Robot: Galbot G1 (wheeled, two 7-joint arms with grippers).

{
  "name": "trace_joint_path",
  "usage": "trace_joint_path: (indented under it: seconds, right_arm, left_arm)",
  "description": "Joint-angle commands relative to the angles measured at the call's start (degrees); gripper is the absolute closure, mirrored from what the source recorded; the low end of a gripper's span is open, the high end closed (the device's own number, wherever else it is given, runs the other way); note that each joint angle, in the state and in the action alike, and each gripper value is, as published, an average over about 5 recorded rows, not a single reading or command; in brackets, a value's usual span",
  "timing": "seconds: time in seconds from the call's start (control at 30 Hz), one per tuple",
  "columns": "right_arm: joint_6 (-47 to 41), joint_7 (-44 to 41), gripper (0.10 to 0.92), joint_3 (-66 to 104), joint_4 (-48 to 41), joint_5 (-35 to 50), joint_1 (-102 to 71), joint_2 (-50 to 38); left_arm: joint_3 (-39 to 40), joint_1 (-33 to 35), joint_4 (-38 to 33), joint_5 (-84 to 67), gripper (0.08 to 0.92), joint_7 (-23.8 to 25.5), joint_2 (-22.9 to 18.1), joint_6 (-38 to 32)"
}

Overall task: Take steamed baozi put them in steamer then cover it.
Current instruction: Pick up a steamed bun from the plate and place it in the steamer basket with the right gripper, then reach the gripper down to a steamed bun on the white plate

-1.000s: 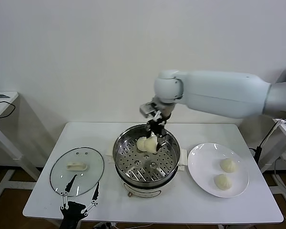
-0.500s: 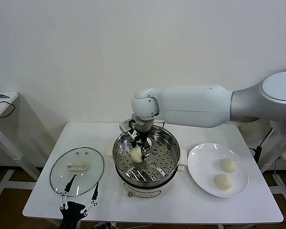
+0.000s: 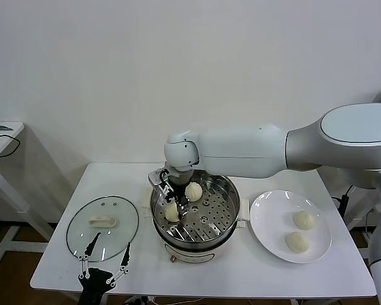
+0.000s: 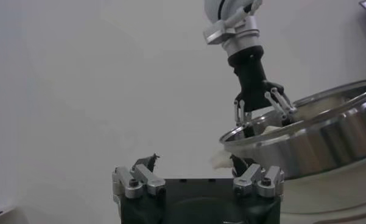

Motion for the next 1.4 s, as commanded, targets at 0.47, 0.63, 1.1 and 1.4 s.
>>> trace_joint_path:
  seconds: [0.47, 0.63, 1.1, 1.4]
  right_arm:
    - [0.98, -0.67, 0.203, 3.63, 7.26, -0.35, 3.41, -9.02]
    - [4.37, -5.92, 0.203, 6.54, 10.78, -4.22, 7.36, -19.36]
    - [18.71, -17.57, 0.203, 9.36, 5.87, -19.99, 1.82, -51.36]
    - [20.75, -13.49, 0.203, 13.59, 3.56, -25.7, -13.45, -57.06]
  left_arm:
    - [-0.43, 0.34, -0.19, 0.04, 0.177, -0.04, 0.07, 0.09]
    - [0.1, 0.16, 0.04, 0.14, 0.177, -0.04, 0.1, 0.08]
    - [1.12, 0.34, -0.21, 0.69, 0.177, -0.04, 0.34, 0.02]
    - [2.24, 0.44, -0.07, 1.49, 0.177, -0.18, -0.2, 0.23]
